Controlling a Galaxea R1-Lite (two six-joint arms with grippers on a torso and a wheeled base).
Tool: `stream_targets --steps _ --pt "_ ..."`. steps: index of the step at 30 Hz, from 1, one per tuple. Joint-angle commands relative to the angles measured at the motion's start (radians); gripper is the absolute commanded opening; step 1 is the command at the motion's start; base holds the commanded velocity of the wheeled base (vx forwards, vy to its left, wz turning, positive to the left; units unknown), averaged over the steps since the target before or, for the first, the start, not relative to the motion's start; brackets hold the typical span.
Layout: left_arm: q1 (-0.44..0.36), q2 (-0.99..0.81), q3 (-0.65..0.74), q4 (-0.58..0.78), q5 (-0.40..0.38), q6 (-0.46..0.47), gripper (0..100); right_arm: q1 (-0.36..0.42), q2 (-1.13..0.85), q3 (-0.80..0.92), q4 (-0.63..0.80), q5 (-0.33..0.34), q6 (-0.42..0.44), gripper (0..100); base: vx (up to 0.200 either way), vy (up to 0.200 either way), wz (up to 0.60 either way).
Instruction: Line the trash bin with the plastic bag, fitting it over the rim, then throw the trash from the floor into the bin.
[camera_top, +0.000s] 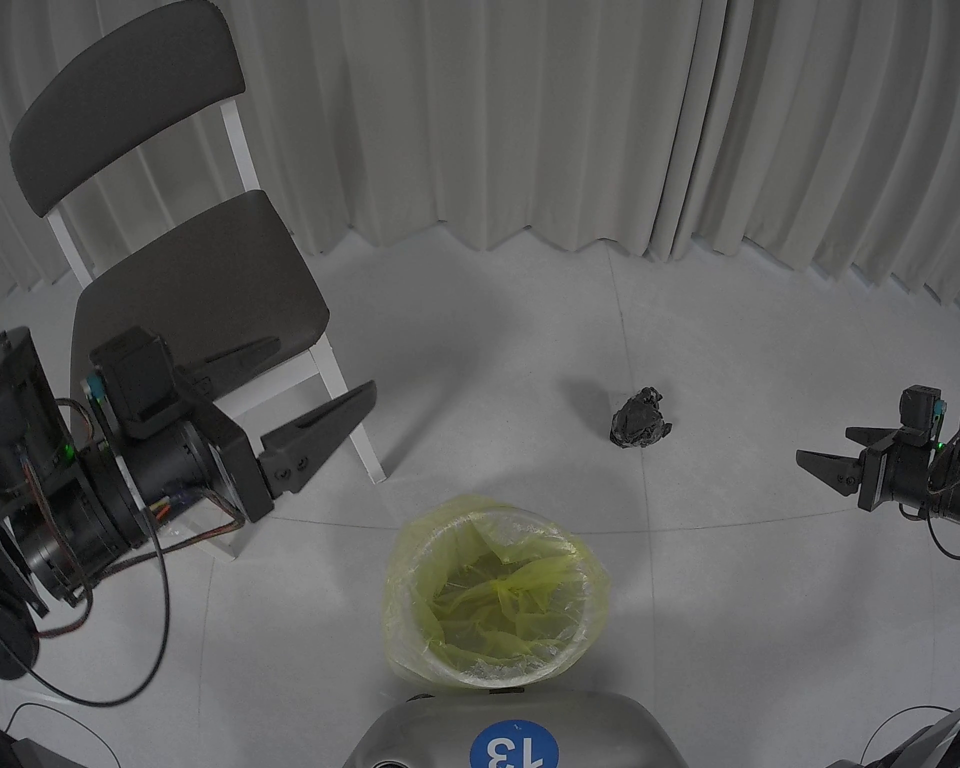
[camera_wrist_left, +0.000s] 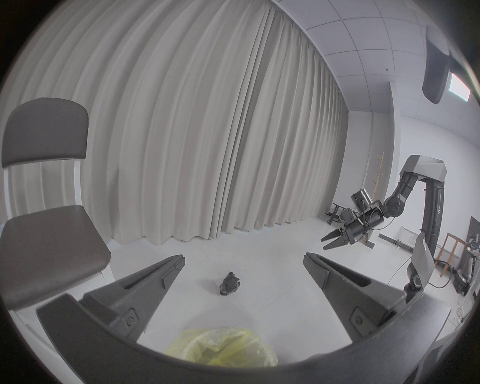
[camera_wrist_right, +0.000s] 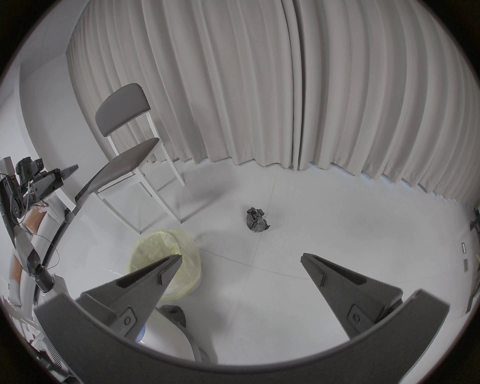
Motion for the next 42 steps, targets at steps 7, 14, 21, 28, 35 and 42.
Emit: stream_targets --steps 7,14,21,28,35,42 --pt "0.102 -0.292 -0.324 0.649 0.106 -0.068 100 0.0 0.326 -0.304 -0.003 0.043 0.072 100 0.0 0.0 0.0" --pt "0.22 -0.365 -0.345 0.729 0.076 -0.065 100 0.0 0.613 -0.539 -0.075 0.088 0.178 100 0.0 0.0 0.0" --pt "0.242 -0.385 -0.321 0.715 0.076 -0.066 100 -0.002 0.726 -0.625 -0.18 0.1 0.293 100 0.0 0.0 0.0" --pt "0.245 -0.405 -0.278 0.658 0.037 -0.057 100 -0.016 0.728 -0.614 -0.18 0.102 0.29 100 0.0 0.0 0.0" --pt "0.254 -0.402 -0.279 0.653 0.036 -0.057 100 -0.017 0.729 -0.608 -0.18 0.102 0.285 100 0.2 0.0 0.0" --pt "0.254 -0.404 -0.278 0.652 0.031 -0.062 100 -0.017 0.74 -0.609 -0.182 0.102 0.285 100 0.086 0.0 0.0"
